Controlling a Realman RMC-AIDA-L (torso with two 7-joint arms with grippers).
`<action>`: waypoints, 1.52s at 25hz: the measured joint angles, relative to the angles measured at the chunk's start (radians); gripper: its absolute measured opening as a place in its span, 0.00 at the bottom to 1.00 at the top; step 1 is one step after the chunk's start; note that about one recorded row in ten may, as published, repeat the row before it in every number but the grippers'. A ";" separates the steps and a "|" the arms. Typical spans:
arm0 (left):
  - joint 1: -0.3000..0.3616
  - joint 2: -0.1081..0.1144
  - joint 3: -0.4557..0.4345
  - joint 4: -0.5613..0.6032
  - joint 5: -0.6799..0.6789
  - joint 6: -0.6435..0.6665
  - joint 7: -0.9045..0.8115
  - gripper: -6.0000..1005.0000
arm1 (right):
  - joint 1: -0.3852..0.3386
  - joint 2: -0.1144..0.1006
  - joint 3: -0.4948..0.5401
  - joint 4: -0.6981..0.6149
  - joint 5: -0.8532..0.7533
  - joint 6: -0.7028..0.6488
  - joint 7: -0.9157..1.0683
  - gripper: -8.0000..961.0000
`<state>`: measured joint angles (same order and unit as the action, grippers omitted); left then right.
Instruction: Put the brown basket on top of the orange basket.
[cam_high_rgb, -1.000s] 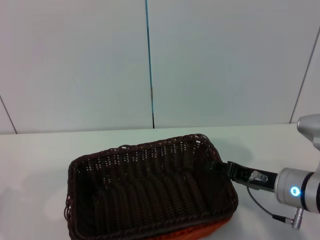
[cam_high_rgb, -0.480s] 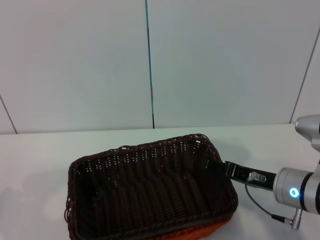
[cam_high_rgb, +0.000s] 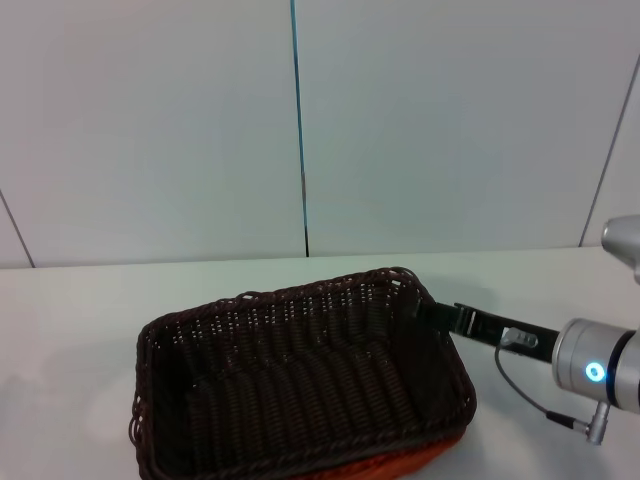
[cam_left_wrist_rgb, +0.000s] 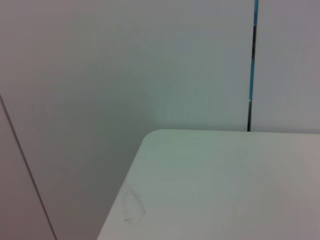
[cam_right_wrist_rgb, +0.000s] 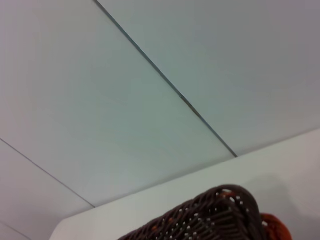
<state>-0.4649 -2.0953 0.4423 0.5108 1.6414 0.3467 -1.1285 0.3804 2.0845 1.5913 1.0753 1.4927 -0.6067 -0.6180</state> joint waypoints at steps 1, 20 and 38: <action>0.000 0.000 -0.004 0.000 0.000 0.000 0.000 0.88 | 0.000 0.000 0.005 0.001 0.004 -0.002 -0.009 0.89; -0.006 0.003 -0.019 -0.015 -0.015 0.006 0.003 0.88 | -0.012 0.002 0.098 0.000 0.190 -0.066 -0.313 0.89; -0.009 0.005 -0.019 -0.054 -0.110 0.034 0.067 0.88 | -0.021 0.013 0.236 -0.096 0.408 -0.061 -0.667 0.88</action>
<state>-0.4740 -2.0901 0.4230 0.4568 1.5311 0.3809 -1.0616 0.3590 2.0974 1.8274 0.9789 1.9011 -0.6679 -1.2846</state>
